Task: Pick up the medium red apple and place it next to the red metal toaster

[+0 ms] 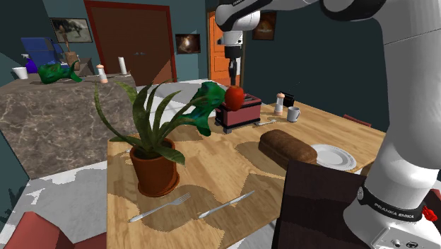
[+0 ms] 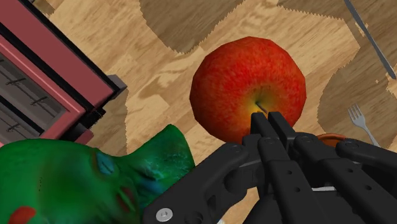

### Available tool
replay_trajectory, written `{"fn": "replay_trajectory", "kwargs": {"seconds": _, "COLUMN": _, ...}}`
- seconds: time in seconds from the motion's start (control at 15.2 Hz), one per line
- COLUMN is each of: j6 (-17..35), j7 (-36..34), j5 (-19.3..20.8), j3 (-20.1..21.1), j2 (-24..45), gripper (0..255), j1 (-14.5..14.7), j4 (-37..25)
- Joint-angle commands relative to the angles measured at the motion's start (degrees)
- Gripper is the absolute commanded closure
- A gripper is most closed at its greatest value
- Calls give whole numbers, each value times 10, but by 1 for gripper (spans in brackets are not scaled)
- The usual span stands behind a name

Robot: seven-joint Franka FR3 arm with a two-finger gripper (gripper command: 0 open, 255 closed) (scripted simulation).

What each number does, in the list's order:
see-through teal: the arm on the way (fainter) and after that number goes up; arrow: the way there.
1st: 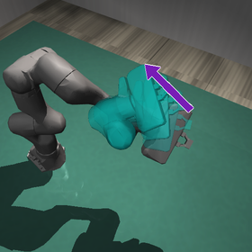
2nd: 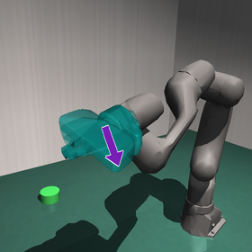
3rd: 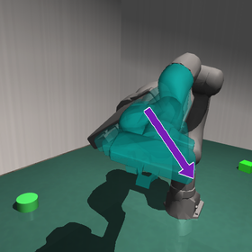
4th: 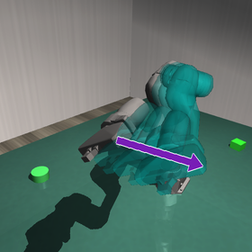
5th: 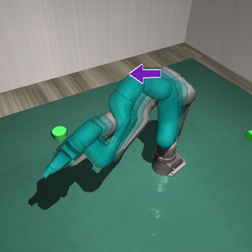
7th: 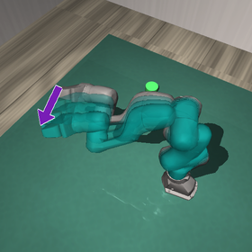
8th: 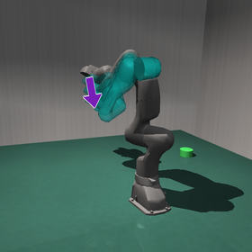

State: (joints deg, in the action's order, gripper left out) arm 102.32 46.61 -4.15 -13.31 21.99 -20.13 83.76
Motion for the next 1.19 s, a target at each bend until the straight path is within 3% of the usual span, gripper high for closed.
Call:
{"fn": "replay_trajectory", "kwargs": {"seconds": 0.0, "j6": -3, "j7": 25, "j5": -3, "j3": -7, "j2": 7, "gripper": 255, "j1": -18, "j4": -10}}
{"fn": "replay_trajectory", "kwargs": {"seconds": 0.59, "j6": -37, "j7": 129, "j5": -25, "j3": -31, "j2": 77, "gripper": 255, "j1": -106, "j4": -112}}
{"fn": "replay_trajectory", "kwargs": {"seconds": 1.12, "j6": 22, "j7": 130, "j5": -27, "j3": -29, "j2": 81, "gripper": 255, "j1": -102, "j4": -56}}
